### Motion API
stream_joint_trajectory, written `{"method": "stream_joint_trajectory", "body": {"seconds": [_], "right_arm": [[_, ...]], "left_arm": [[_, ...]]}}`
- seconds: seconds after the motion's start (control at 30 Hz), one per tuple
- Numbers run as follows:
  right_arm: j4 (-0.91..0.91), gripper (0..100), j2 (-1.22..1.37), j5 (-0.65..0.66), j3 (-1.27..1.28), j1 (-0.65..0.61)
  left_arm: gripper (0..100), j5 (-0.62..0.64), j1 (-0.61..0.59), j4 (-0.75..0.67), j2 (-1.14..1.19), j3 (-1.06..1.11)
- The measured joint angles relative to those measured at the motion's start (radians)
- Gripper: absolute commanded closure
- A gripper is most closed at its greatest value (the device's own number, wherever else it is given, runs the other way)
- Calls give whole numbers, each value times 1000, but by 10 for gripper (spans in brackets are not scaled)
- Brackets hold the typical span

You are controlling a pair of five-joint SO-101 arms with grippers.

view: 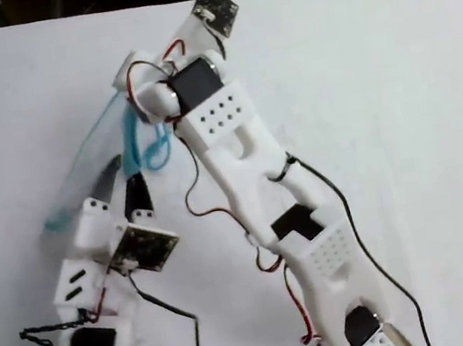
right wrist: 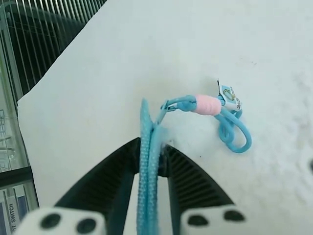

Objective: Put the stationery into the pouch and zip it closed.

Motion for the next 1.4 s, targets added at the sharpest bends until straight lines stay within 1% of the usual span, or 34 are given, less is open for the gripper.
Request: {"method": "stream_joint_trajectory", "body": {"seconds": [0.07, 0.17, 0.23, 0.27, 0.4, 0.43, 0.47, 0.57, 0.7, 0.73, 0.8, 0.87, 0.9, 0.93, 1.03, 1.1, 1.13, 1.2, 1.27, 1.37, 1.4], "right_arm": [[0, 981, 0, 3, 0, 0], [2, 980, 0, 51, 0, 0], [2, 948, 0, 84, -3, -2], [2, 905, 0, 101, -9, -5], [0, 670, -14, 150, -41, -25], [0, 638, -21, 155, -46, -28], [0, 629, -31, 158, -54, -28], [0, 662, -66, 158, -86, 12], [0, 759, -91, 183, -106, 146], [5, 785, -91, 215, -106, 178], [20, 825, -91, 319, -106, 221], [21, 844, -86, 436, -94, 229], [21, 843, -75, 463, -84, 224], [23, 843, -58, 457, -81, 219], [23, 844, -3, 338, -80, 206], [23, 844, 34, 333, -75, 169], [21, 844, 55, 364, -75, 144], [21, 848, 106, 488, -66, 110], [21, 866, 158, 695, -64, 101], [60, 915, 193, 1066, -64, 95], [71, 912, 193, 1157, -66, 92]], "left_arm": [[978, -2, 17, 9, 0, 2], [978, -2, 20, 11, 0, 2], [978, -2, 12, 11, -2, 2], [978, 5, -2, 11, -8, 2], [978, 61, -61, 32, -11, -25], [978, 69, -72, 48, -11, -37], [978, 75, -74, 64, -11, -49], [978, 83, -83, 97, -11, -69], [978, 101, -117, 123, -11, -91], [978, 121, -129, 130, -11, -100], [978, 160, -146, 153, -9, -124], [978, 192, -149, 184, 0, -153], [978, 209, -149, 204, 0, -169], [978, 226, -152, 224, 0, -184], [977, 275, -153, 275, 0, -226], [977, 295, -155, 302, 0, -252], [977, 302, -158, 316, 0, -265], [977, 311, -176, 338, 2, -293], [977, 321, -192, 348, 2, -313], [977, 331, -204, 373, 2, -330], [977, 333, -206, 377, 2, -334]]}}
